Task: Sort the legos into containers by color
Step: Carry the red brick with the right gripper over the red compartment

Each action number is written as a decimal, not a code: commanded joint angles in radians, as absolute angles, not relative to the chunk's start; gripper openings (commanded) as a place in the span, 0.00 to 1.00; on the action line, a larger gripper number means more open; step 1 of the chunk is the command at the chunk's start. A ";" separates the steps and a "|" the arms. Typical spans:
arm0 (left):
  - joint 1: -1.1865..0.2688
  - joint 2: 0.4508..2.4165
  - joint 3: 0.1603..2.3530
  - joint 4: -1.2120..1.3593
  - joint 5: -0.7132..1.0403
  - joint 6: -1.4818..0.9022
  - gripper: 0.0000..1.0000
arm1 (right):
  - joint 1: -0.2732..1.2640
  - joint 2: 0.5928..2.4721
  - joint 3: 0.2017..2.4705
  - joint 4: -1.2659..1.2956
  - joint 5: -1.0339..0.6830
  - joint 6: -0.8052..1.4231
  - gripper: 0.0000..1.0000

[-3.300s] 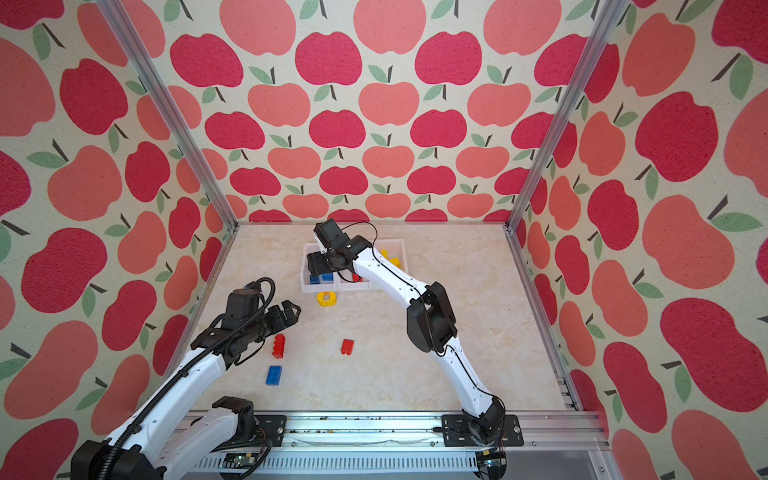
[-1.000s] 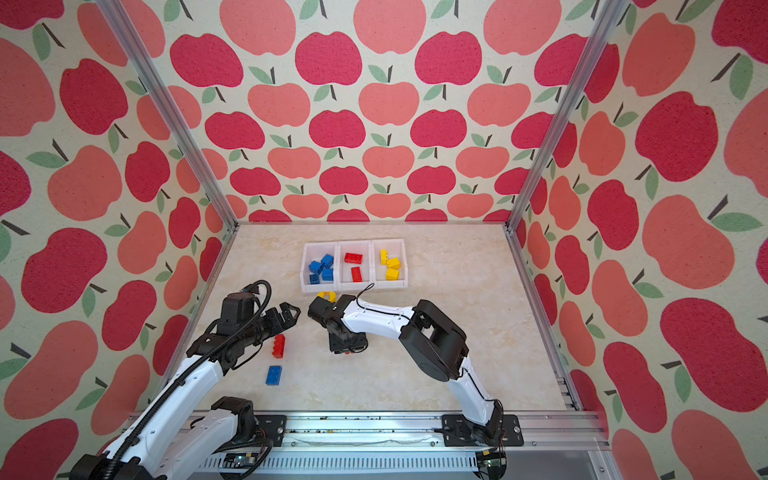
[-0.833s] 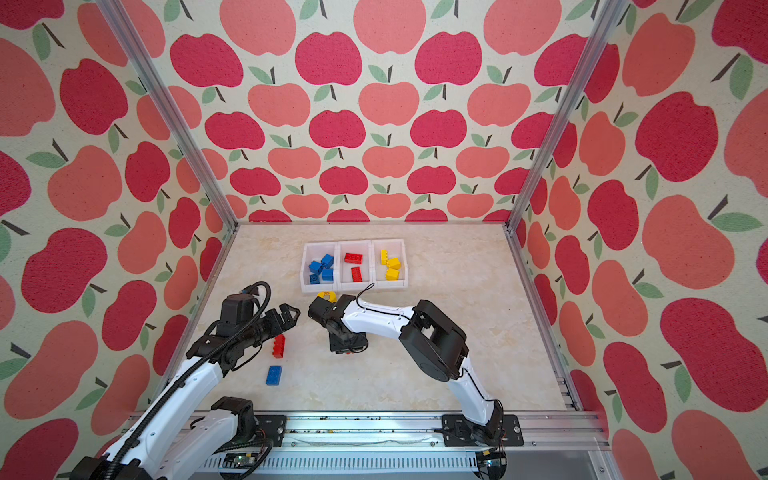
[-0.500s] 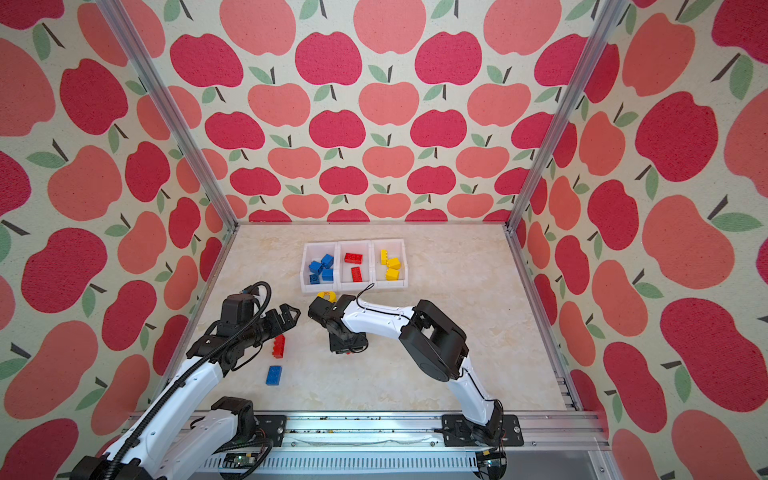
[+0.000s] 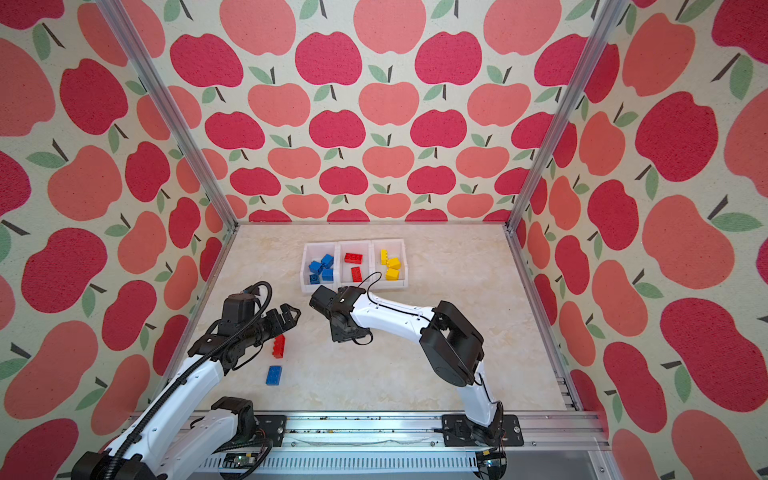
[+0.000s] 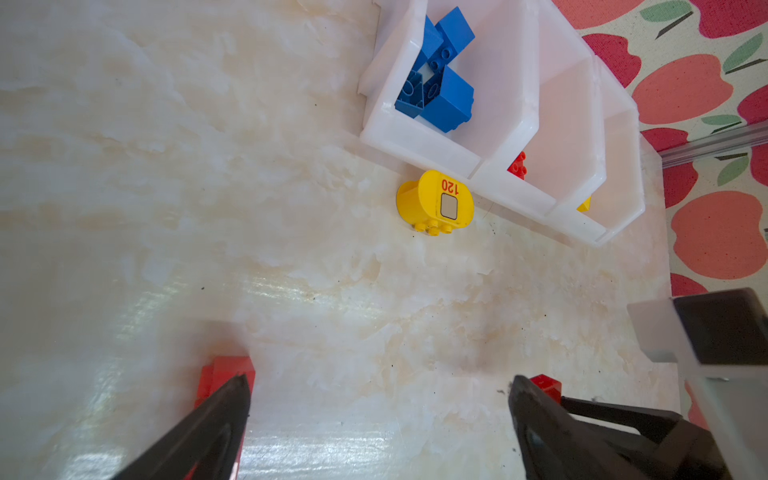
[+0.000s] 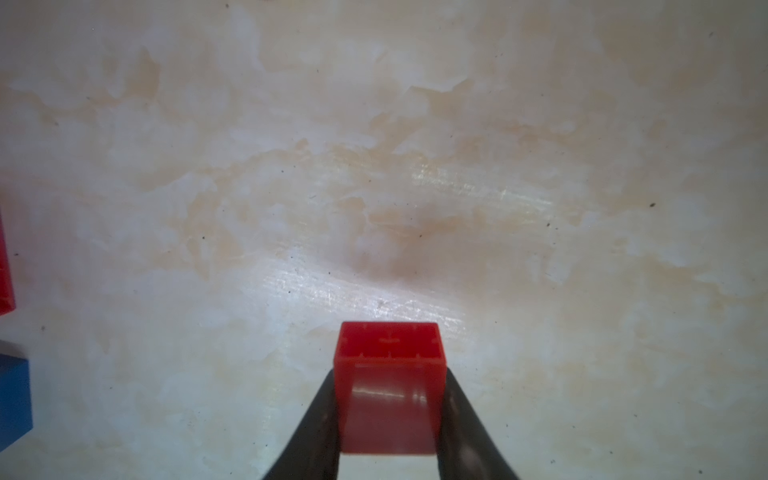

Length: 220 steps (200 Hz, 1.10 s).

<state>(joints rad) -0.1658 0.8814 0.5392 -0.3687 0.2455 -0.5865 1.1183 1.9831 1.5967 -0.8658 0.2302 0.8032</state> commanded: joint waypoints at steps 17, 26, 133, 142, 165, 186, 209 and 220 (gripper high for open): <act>-0.160 0.900 0.542 -0.356 0.262 -0.587 0.99 | 1.045 1.949 1.655 -0.832 0.320 0.641 0.30; -0.161 0.902 0.547 -0.359 0.259 -0.584 0.99 | 1.027 1.952 1.664 -0.810 0.324 0.603 0.30; -0.161 0.908 0.557 -0.369 0.260 -0.590 0.99 | 0.862 2.129 1.896 -0.628 0.308 0.335 0.31; -0.162 0.910 0.560 -0.370 0.258 -0.590 0.99 | 0.854 2.151 1.927 -0.629 0.312 0.321 0.31; -0.162 0.911 0.564 -0.374 0.257 -0.591 0.99 | 0.831 2.212 2.009 -0.654 0.334 0.296 0.31; -0.163 0.911 0.567 -0.376 0.256 -0.590 0.99 | 0.807 2.266 2.077 -0.686 0.340 0.287 0.32; -0.164 0.911 0.568 -0.378 0.253 -0.592 0.99 | 0.792 2.310 2.123 -0.704 0.342 0.277 0.32; -0.164 0.911 0.568 -0.377 0.252 -0.591 0.99 | 0.787 2.329 2.143 -0.716 0.348 0.272 0.32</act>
<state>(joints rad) -0.1658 0.9062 0.5426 -0.3634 0.2455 -0.5869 0.8021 2.2887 2.0819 -0.6632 0.3210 0.3065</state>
